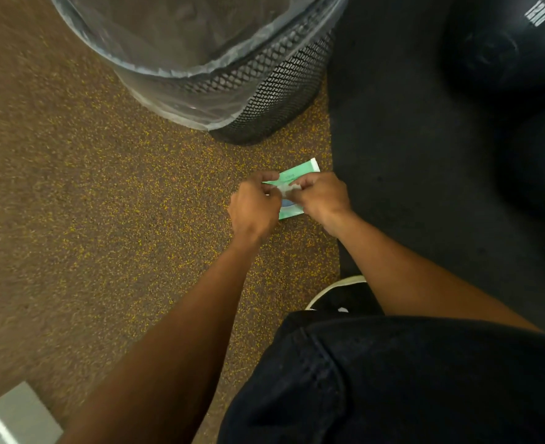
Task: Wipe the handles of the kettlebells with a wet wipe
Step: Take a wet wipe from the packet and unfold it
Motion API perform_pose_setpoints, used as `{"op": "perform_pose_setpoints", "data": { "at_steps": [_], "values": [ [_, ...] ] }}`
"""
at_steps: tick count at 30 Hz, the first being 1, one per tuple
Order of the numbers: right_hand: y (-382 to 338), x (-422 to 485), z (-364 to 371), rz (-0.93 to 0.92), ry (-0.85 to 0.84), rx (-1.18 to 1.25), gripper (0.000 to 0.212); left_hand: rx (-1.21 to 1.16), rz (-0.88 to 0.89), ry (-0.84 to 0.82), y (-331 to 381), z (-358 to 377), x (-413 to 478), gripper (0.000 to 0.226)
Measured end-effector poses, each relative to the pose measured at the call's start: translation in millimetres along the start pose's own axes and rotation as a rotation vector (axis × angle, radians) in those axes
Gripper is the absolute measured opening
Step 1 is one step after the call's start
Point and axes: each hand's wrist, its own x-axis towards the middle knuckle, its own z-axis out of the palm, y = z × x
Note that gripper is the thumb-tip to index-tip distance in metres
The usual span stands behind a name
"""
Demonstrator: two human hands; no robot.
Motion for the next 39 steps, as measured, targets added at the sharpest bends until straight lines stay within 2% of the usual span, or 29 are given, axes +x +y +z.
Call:
{"op": "perform_pose_setpoints", "data": {
  "at_steps": [3, 9, 12, 16, 20, 23, 27, 32, 36, 39],
  "values": [
    [2, -1, 2, 0.028, -0.007, 0.044, 0.018, 0.034, 0.005, 0.007, -1, 0, 1, 0.031],
    [11, -6, 2, 0.086, 0.010, 0.237, 0.012, 0.087, -0.033, -0.001, 1, -3, 5, 0.029],
    [10, -8, -1, 0.105, -0.030, 0.283, 0.017, 0.081, -0.044, -0.021, 3, -5, 9, 0.030],
    [7, -10, -6, 0.126, -0.063, 0.381, 0.011, 0.164, -0.021, -0.058, 8, -5, 10, 0.028],
    [8, -16, -12, 0.074, -0.009, 0.398, 0.011, 0.221, -0.011, -0.084, 11, -5, 11, 0.027],
    [8, -19, -16, 0.044, -0.056, 0.361, 0.008, 0.248, -0.005, -0.118, 14, -6, 11, 0.026],
    [5, -22, -23, 0.032, -0.015, 0.372, 0.004, 0.261, -0.008, -0.153, 16, -8, 13, 0.026],
    [-1, -30, -39, 0.012, 0.023, 0.486, 0.016, 0.262, -0.006, -0.249, 21, -13, 15, 0.036],
    [-5, -34, -51, 0.042, -0.032, 0.467, 0.025, 0.192, -0.010, -0.399, 25, -22, 21, 0.049],
    [-8, -40, -59, 0.050, -0.049, 0.483, 0.020, 0.182, 0.074, -0.512, 37, -31, 19, 0.059]
  ]
}}
